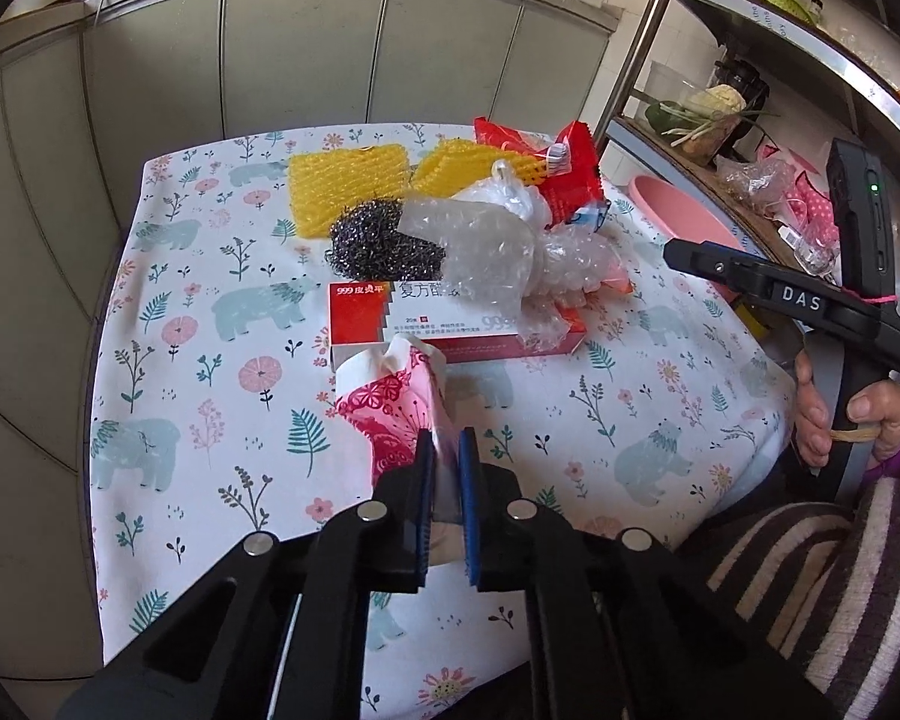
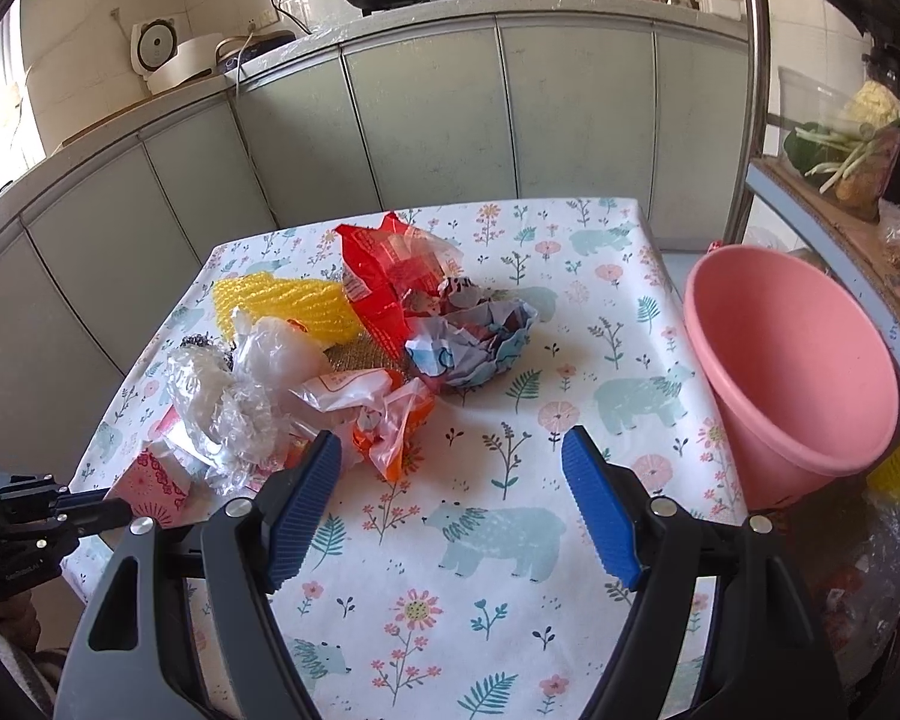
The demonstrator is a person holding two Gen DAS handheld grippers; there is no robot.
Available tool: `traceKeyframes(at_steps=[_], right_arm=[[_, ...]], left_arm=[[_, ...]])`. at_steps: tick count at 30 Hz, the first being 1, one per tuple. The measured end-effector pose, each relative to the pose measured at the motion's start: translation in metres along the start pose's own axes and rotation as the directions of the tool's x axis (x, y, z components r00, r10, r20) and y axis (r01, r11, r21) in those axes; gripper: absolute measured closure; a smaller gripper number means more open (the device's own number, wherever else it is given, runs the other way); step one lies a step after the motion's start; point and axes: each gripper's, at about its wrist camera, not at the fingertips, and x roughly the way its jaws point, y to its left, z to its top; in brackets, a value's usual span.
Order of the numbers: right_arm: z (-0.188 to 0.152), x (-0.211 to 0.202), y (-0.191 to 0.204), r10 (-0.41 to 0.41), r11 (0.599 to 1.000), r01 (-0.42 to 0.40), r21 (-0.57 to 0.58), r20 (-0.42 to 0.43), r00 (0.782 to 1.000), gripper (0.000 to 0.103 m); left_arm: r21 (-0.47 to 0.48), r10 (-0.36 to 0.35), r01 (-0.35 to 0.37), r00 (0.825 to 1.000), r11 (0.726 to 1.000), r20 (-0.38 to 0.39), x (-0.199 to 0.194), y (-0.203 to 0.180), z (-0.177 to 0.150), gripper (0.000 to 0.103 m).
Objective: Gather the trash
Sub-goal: 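Grasp the pink-patterned paper packet with the left gripper while the right grasps the clear plastic bag, then carry both held items over the pink bucket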
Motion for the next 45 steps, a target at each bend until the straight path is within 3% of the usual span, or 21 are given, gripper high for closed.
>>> traceKeyframes(at_steps=[5,8,15,18,20,33,38,45], right_arm=[[0.001,0.012,0.003,0.044,0.999,-0.044,0.007,-0.038,0.998,0.028],[0.003,0.023,0.006,0.072,0.997,-0.071,0.017,-0.071,0.995,0.042],[0.004,0.050,0.004,0.127,0.990,-0.117,0.075,-0.157,0.979,0.063],[0.001,0.059,0.004,0.156,0.986,-0.142,0.084,-0.190,0.969,0.089],[0.000,0.056,0.003,0.168,0.984,-0.154,0.085,-0.188,0.968,0.092],[-0.010,-0.010,-0.010,0.124,0.992,-0.123,0.012,-0.114,0.986,0.094],[-0.017,-0.020,-0.021,0.113,0.993,-0.110,0.032,-0.102,0.988,0.094],[-0.017,-0.043,-0.046,0.082,0.993,-0.080,0.082,-0.018,0.996,0.094]], left_arm=[[0.008,-0.002,0.002,0.998,1.000,0.061,-0.020,-0.001,0.003,0.096],[0.002,0.007,-0.007,0.994,1.000,0.106,-0.035,0.001,0.007,0.096],[-0.024,0.029,-0.025,0.985,0.999,0.169,-0.053,0.009,0.015,0.096],[-0.031,0.032,-0.027,0.984,0.999,0.177,-0.054,0.011,0.017,0.096],[-0.033,0.033,-0.027,0.983,0.999,0.183,-0.055,0.010,0.019,0.096],[0.028,0.003,-0.009,0.976,1.000,0.216,-0.050,-0.010,0.037,0.096],[0.063,-0.033,0.020,0.976,0.998,0.215,-0.041,-0.025,0.050,0.096],[0.138,-0.112,0.082,0.966,0.987,0.232,-0.028,-0.062,0.082,0.096]])
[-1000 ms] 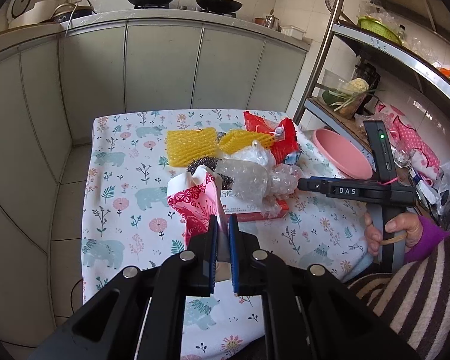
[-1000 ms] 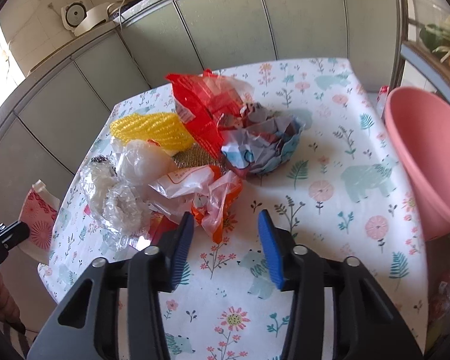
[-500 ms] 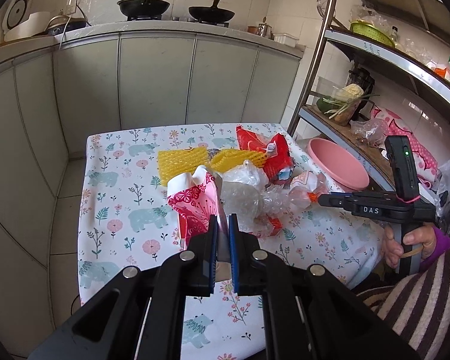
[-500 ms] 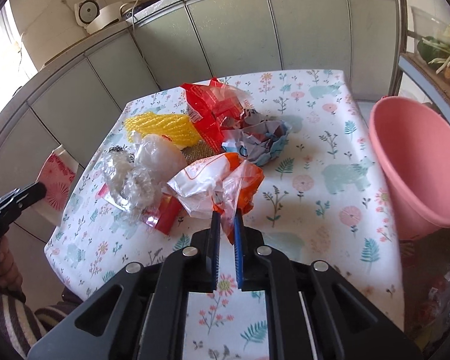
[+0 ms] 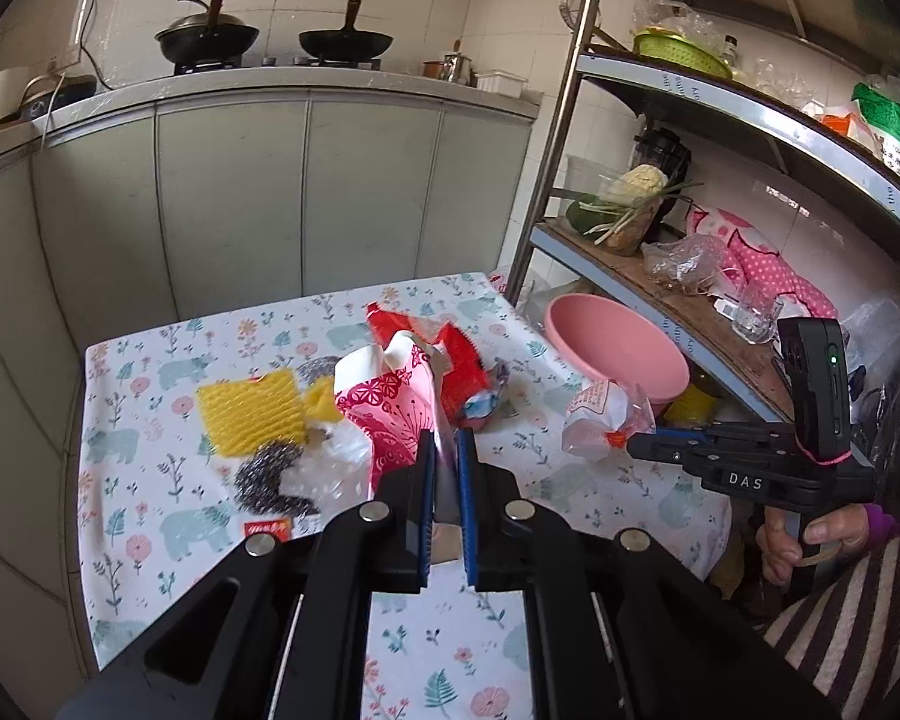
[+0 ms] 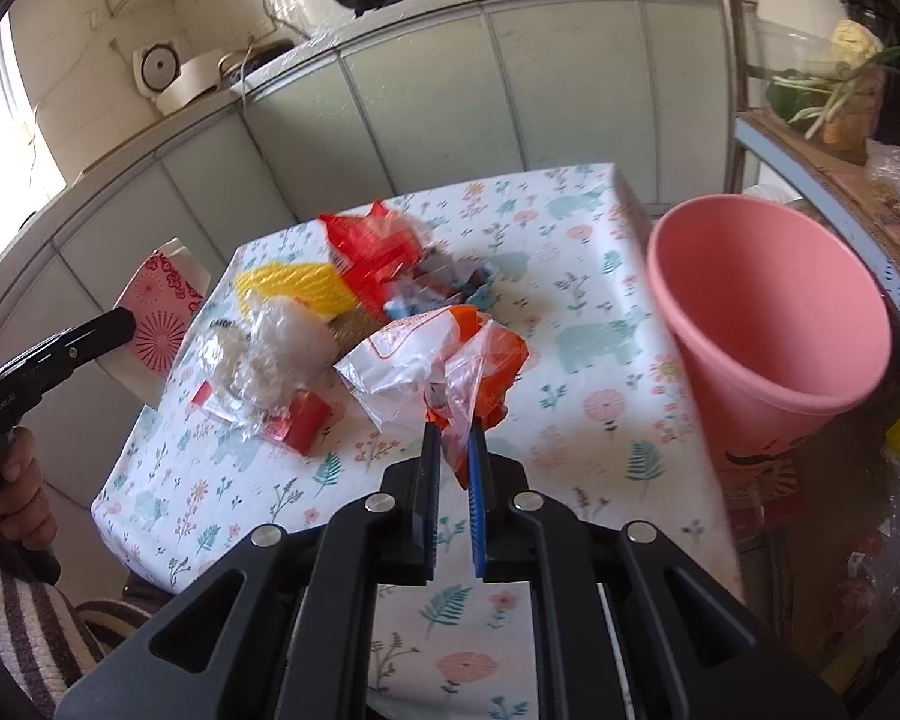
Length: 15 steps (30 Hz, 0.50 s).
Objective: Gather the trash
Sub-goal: 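Carry both held items over the pink bucket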
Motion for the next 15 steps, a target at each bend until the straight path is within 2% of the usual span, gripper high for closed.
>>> traceKeyframes(at_steps=[9,15], right_arm=[[0.019,-0.033,-0.059,-0.146,0.984,0.133,0.116,0.113,0.983,0.094],[0.030,-0.034,-0.102,-0.240,0.956,0.213,0.200,0.126,0.962,0.094]], left_arm=[[0.033,-0.116,0.116,0.993,0.993,0.003,0.060,-0.051,0.050,0.096],[0.081,-0.171,0.172,0.985,0.982,-0.020,0.112,-0.093,0.076,0.096]])
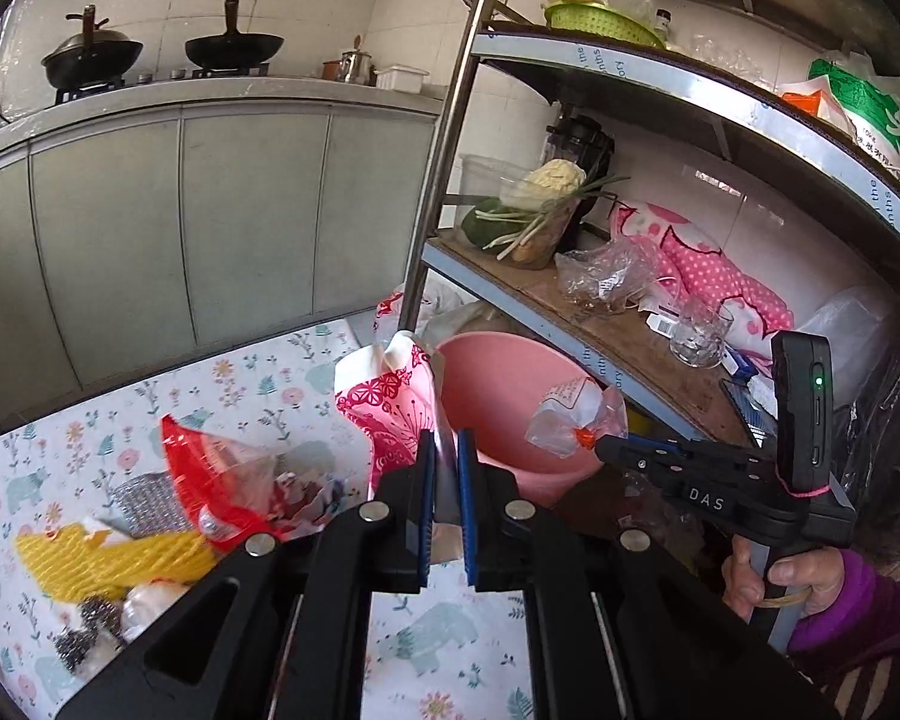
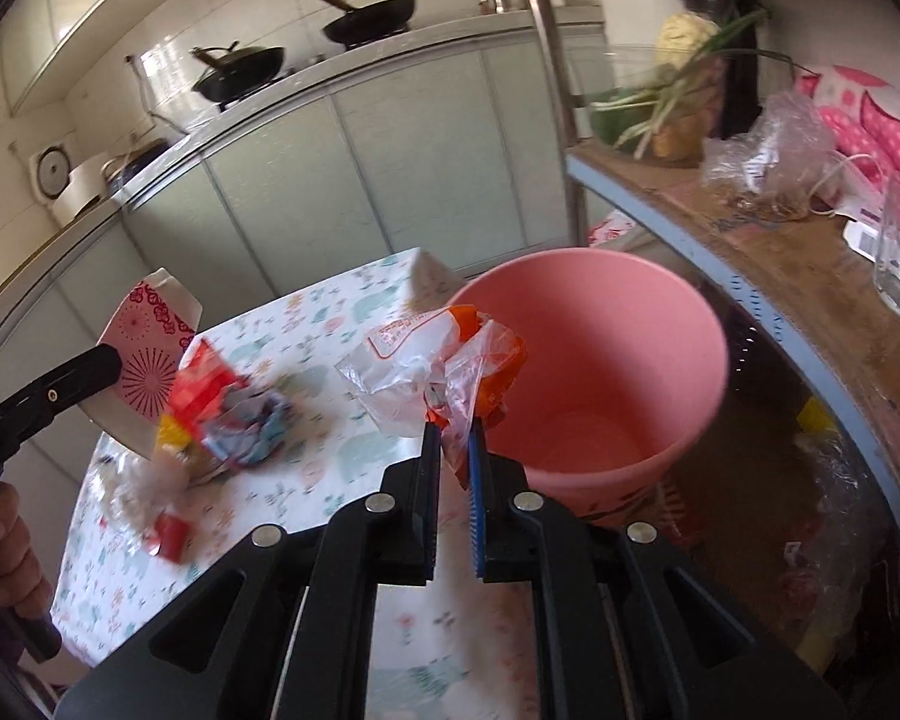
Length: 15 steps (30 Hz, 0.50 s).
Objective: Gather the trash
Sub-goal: 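Carry both held items over the pink bucket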
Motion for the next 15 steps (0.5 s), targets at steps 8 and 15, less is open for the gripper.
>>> traceKeyframes(at_steps=[8,15], right_arm=[[0.012,0.027,-0.036,-0.098,0.994,0.099,0.050,-0.030,0.995,0.094],[0.010,0.045,-0.049,-0.130,0.989,0.134,0.063,-0.069,0.989,0.094]], left_arm=[[0.024,-0.055,0.057,0.996,0.998,-0.065,0.081,-0.026,0.020,0.096],[-0.007,-0.080,0.080,0.987,0.997,-0.139,0.144,-0.040,0.019,0.096]])
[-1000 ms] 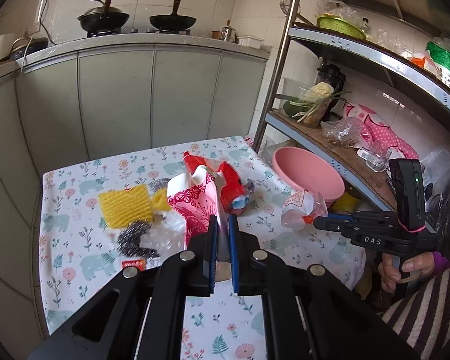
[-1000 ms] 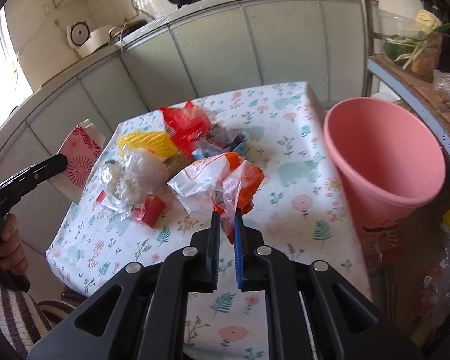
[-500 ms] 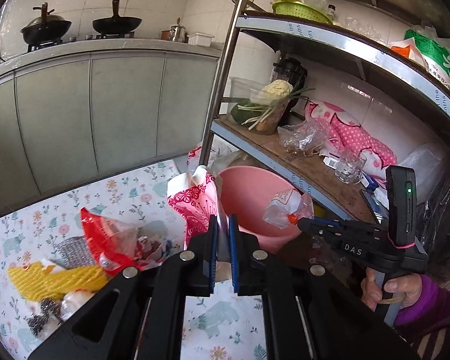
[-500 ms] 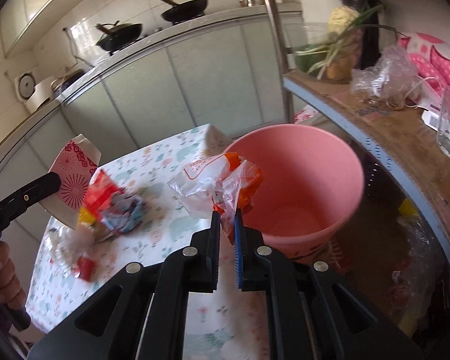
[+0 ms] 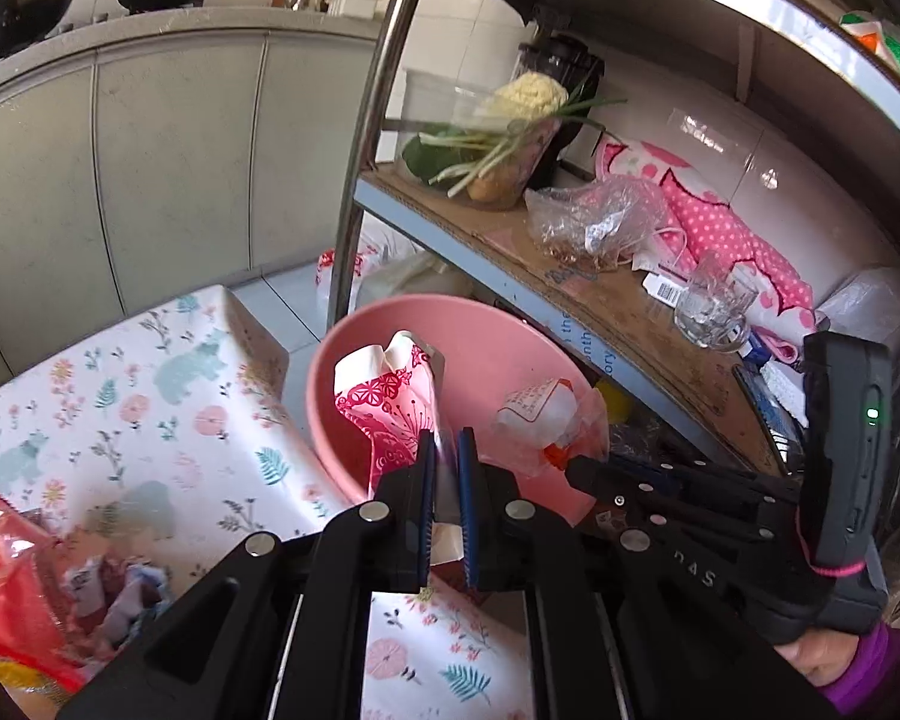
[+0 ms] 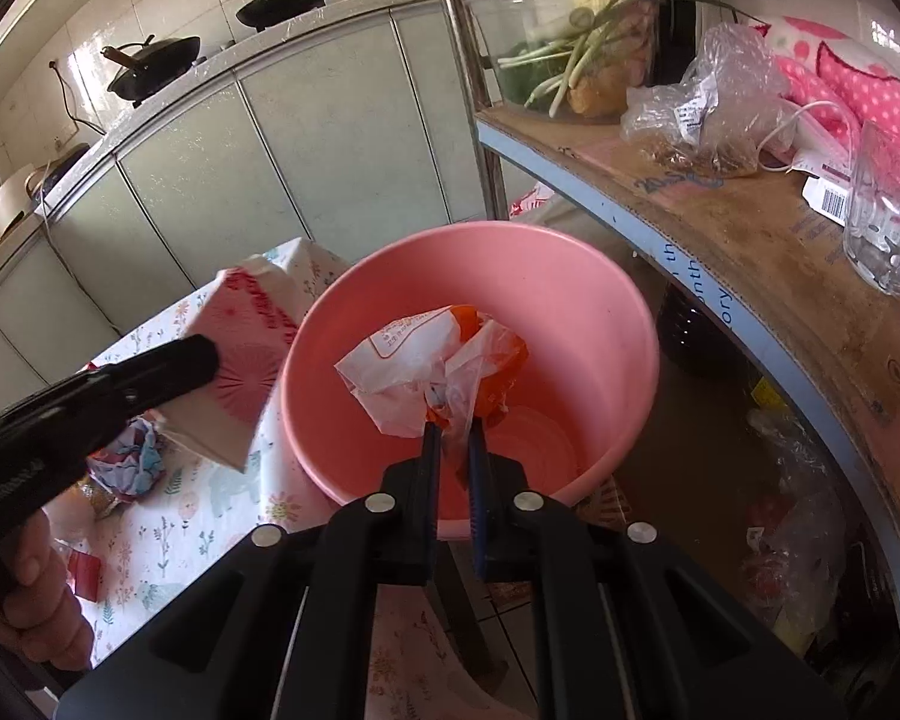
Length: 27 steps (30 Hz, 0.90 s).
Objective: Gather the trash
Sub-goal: 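Carry both held items over the pink bucket, then open both grippers to drop the items into the pink bucket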
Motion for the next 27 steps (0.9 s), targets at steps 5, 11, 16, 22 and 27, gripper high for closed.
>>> traceKeyframes(at_steps=[5,11,16,22,27], right_arm=[[0.001,0.010,-0.002,-0.016,1.000,0.016,-0.001,-0.015,1.000,0.094],[0.002,0.016,-0.003,-0.041,0.999,0.041,0.001,-0.023,0.999,0.091],[0.001,0.017,-0.006,-0.034,0.999,0.035,0.016,-0.025,0.999,0.077],[0.000,0.013,-0.005,-0.025,0.999,0.026,0.020,-0.013,1.000,0.069],[0.001,0.007,0.000,-0.013,1.000,0.012,0.013,0.002,1.000,0.065]], left_arm=[[-0.003,0.000,0.000,1.000,1.000,-0.029,0.023,-0.002,0.001,0.096],[0.013,0.002,-0.002,1.000,1.000,-0.026,0.032,-0.005,0.002,0.095],[-0.014,-0.015,0.014,0.999,1.000,-0.029,0.029,-0.004,0.002,0.080],[-0.001,-0.002,0.002,1.000,1.000,-0.020,0.021,-0.008,0.003,0.068],[0.002,0.011,-0.011,1.000,1.000,-0.008,0.013,-0.011,0.005,0.061]])
